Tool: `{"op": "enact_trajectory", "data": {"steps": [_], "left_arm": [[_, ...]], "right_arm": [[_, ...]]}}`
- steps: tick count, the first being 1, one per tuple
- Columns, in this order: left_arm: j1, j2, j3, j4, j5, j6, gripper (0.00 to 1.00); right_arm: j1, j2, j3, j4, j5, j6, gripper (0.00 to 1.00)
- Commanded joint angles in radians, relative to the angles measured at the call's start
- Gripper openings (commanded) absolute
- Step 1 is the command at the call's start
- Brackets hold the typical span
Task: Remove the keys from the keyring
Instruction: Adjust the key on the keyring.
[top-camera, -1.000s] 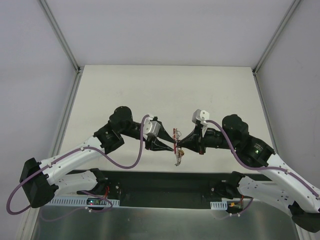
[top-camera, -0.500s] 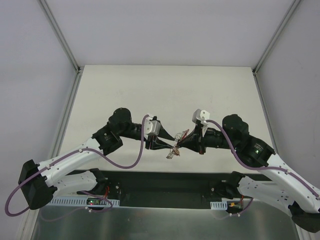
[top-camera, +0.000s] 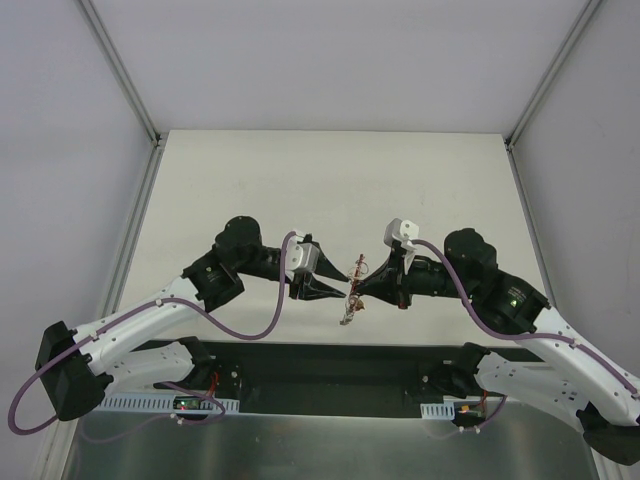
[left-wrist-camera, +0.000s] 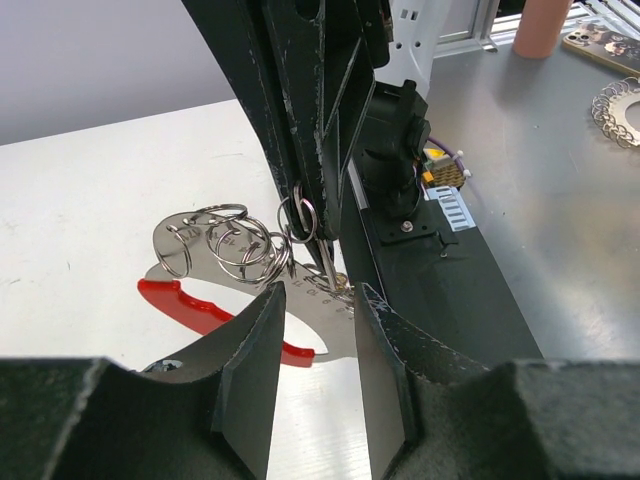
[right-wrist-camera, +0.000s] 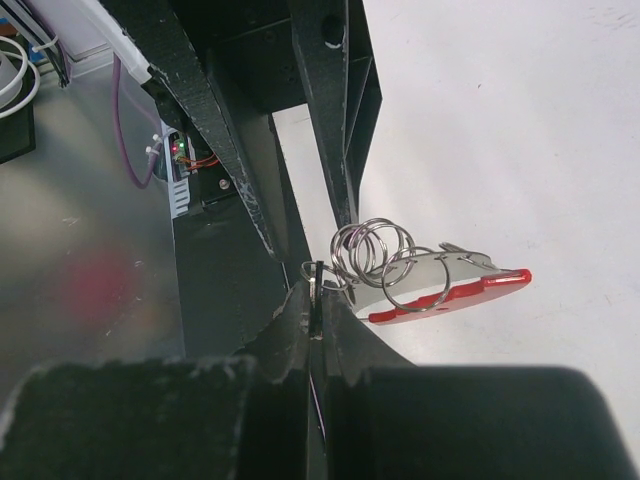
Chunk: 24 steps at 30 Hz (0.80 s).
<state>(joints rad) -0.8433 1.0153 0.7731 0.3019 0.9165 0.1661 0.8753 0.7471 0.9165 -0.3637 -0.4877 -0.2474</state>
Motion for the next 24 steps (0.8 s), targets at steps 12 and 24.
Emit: {"op": "enact_trajectory", "data": {"steps": [12, 24], "left_arm": [[0.0, 0.026, 0.022, 0.094, 0.051, -0.022, 0.33], [0.0, 0.023, 0.026, 0.106, 0.05, -0.007, 0.27]], "right_arm": [[-0.002, 0.001, 0.058, 0.06, -0.048, 0.003, 0.01], [-0.001, 0.009, 0.059, 0.062, -0.058, 0.003, 0.01]]}}
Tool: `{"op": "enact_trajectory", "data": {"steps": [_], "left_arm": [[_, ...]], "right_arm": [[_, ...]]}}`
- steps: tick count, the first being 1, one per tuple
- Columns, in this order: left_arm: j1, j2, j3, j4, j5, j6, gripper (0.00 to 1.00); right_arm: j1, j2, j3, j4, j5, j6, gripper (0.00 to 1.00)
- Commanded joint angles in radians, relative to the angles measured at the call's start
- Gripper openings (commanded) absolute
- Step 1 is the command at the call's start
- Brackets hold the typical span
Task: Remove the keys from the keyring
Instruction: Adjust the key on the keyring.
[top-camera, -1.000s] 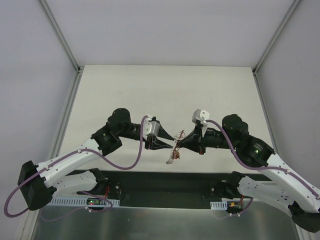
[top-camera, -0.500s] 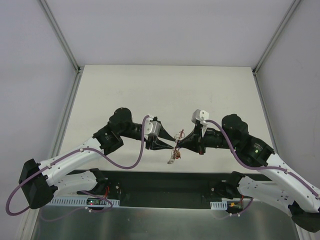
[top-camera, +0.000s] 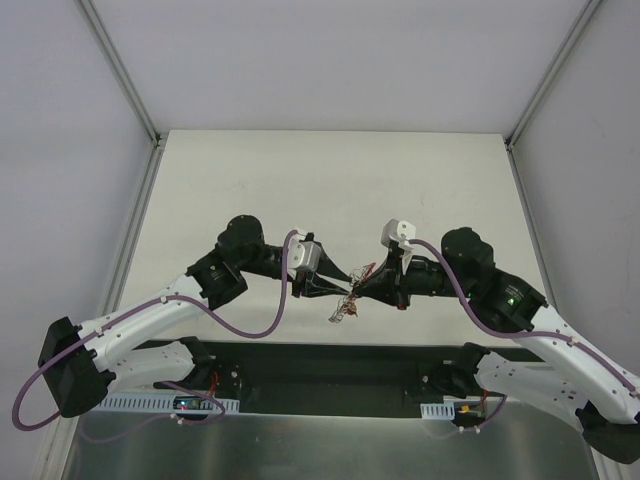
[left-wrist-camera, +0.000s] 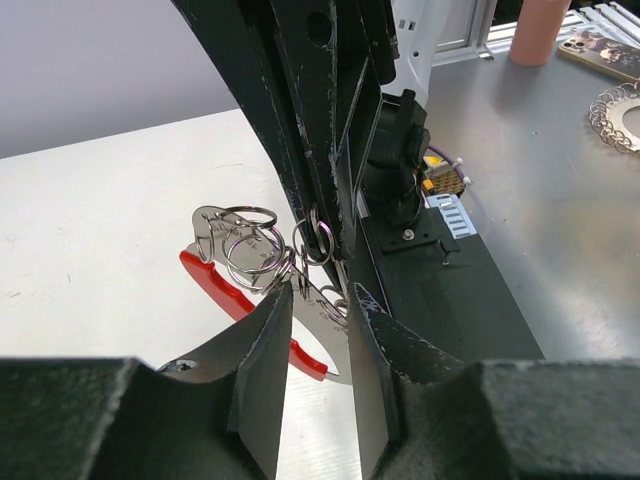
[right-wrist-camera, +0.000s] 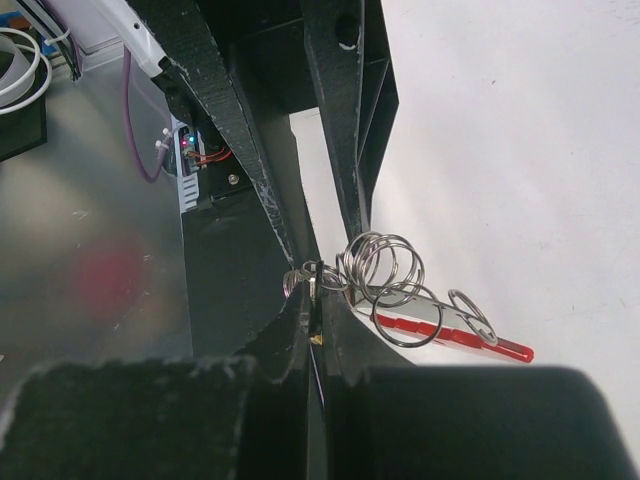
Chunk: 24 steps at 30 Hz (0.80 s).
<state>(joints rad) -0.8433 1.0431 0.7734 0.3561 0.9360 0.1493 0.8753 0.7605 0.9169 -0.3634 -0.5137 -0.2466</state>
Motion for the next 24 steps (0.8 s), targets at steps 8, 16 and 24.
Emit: {"op": "enact_trajectory", "data": {"steps": [8, 16, 24], "left_arm": [[-0.002, 0.009, 0.038, 0.052, 0.049, 0.003, 0.25], [0.0, 0.029, 0.061, 0.055, 0.057, -0.01, 0.24], [0.0, 0.025, 0.053, 0.076, 0.063, -0.014, 0.11]], "right_arm": [[-0.002, -0.004, 0.063, 0.061, -0.036, 0.003, 0.01], [-0.001, -0.001, 0.062, 0.06, -0.045, 0.004, 0.01], [-0.002, 0.003, 0.062, 0.055, -0.049, 0.0, 0.01]]}}
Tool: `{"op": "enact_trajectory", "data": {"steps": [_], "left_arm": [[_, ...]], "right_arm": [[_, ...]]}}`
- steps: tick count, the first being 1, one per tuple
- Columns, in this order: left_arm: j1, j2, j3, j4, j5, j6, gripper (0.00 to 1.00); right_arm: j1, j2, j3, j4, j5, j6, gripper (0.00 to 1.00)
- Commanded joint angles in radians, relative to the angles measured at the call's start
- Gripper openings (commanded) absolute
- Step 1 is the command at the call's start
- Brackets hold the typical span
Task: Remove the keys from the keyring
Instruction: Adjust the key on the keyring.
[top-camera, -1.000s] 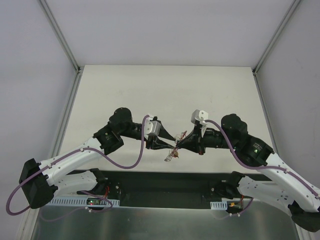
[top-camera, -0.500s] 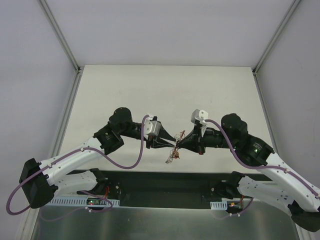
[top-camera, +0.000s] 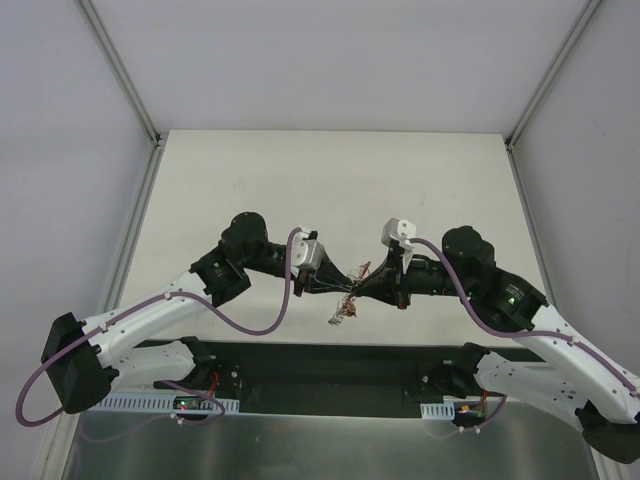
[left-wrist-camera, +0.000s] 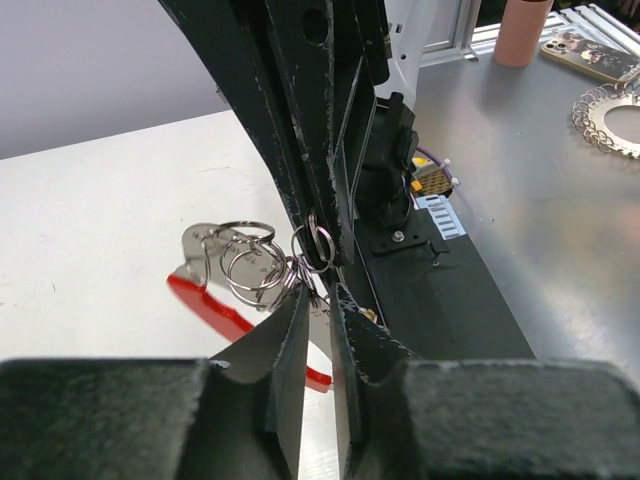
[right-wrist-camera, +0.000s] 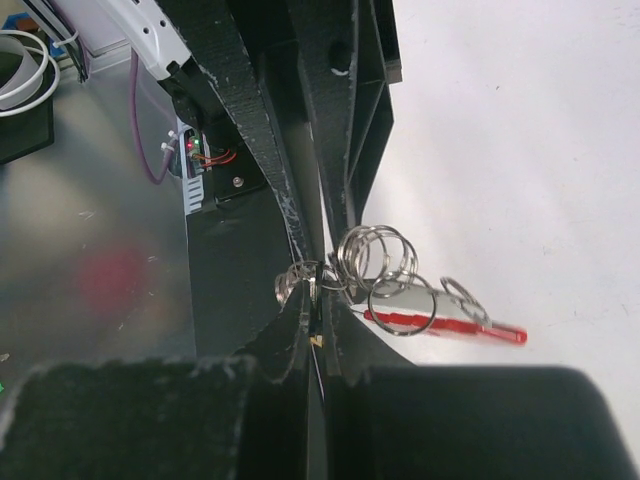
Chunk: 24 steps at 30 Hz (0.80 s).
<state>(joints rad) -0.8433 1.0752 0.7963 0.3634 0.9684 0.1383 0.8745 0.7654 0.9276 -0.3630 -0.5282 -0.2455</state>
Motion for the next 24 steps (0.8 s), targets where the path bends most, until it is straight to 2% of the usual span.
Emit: {"op": "enact_trajectory", "data": {"steps": [1, 8, 13, 14, 15, 24], "left_arm": [[0.0, -0.008, 0.029, 0.072, 0.032, -0.003, 0.11], [-0.002, -0.004, 0.034, 0.08, 0.033, -0.02, 0.08], [0.0, 0.005, 0.04, 0.081, 0.038, -0.025, 0.12], [0.0, 0.006, 0.04, 0.083, 0.036, -0.025, 0.02], [0.0, 0.006, 0.038, 0.083, 0.03, -0.022, 0.0], [0.0, -0.057, -0.037, 0.118, -0.146, 0.014, 0.0]], "right_arm": [[0.0, -0.003, 0.051, 0.055, -0.035, -0.001, 0.01], [-0.002, 0.002, 0.051, 0.059, -0.047, 0.0, 0.01], [-0.002, 0.012, 0.047, 0.062, -0.059, 0.002, 0.01], [0.0, 0.011, 0.045, 0.062, -0.058, 0.003, 0.01], [-0.002, 0.012, 0.043, 0.064, -0.056, 0.005, 0.01], [0.0, -0.021, -0.03, 0.045, -0.013, 0.015, 0.01]]}}
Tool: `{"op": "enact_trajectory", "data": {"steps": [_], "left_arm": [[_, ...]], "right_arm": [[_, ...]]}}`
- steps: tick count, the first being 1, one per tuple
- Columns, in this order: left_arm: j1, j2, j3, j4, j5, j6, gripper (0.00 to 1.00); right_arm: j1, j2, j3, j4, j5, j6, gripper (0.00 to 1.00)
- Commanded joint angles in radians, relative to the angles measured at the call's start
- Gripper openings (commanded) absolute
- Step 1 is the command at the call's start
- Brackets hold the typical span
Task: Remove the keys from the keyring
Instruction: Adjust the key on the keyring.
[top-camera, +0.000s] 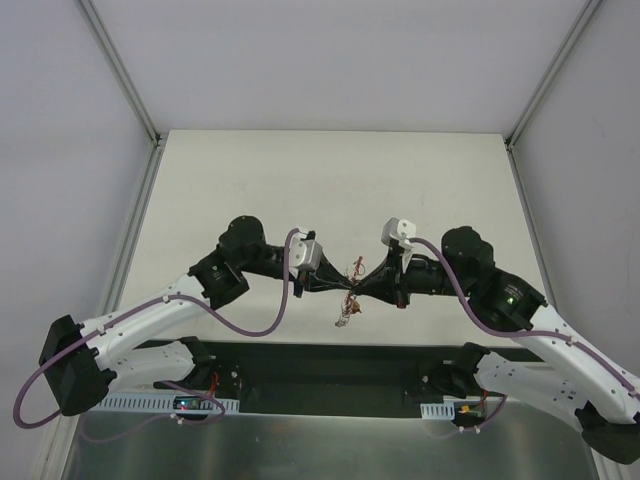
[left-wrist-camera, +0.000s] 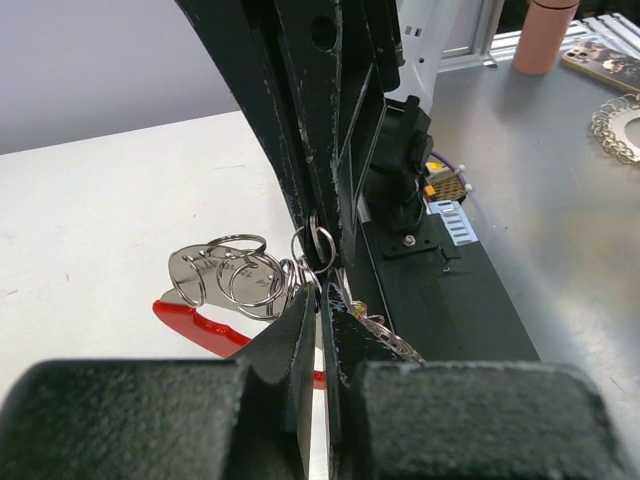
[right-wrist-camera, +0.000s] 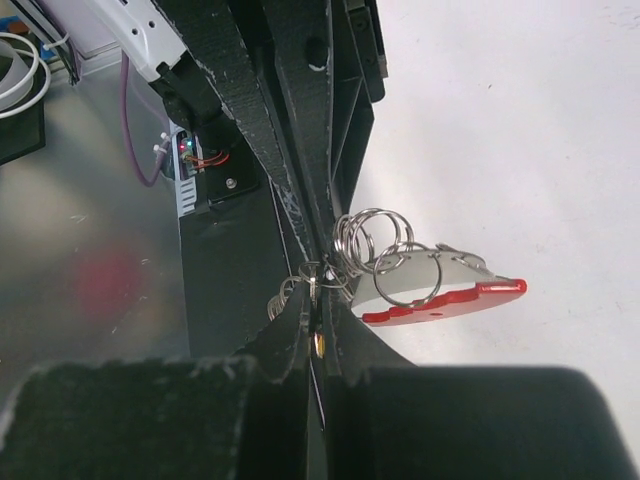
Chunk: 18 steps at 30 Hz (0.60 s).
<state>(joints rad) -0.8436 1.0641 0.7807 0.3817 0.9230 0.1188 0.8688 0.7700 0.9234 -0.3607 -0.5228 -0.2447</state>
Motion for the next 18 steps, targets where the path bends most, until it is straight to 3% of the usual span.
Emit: {"op": "enact_trajectory", "data": {"steps": [1, 18], "left_arm": [[0.0, -0.05, -0.027, 0.109, -0.108, 0.032, 0.0], [0.0, -0.099, -0.107, 0.226, -0.164, 0.028, 0.0]], "right_arm": [[0.006, -0.025, -0.035, 0.042, -0.011, 0.015, 0.01], [0.004, -0.006, -0.089, 0.032, 0.092, 0.019, 0.01]]}}
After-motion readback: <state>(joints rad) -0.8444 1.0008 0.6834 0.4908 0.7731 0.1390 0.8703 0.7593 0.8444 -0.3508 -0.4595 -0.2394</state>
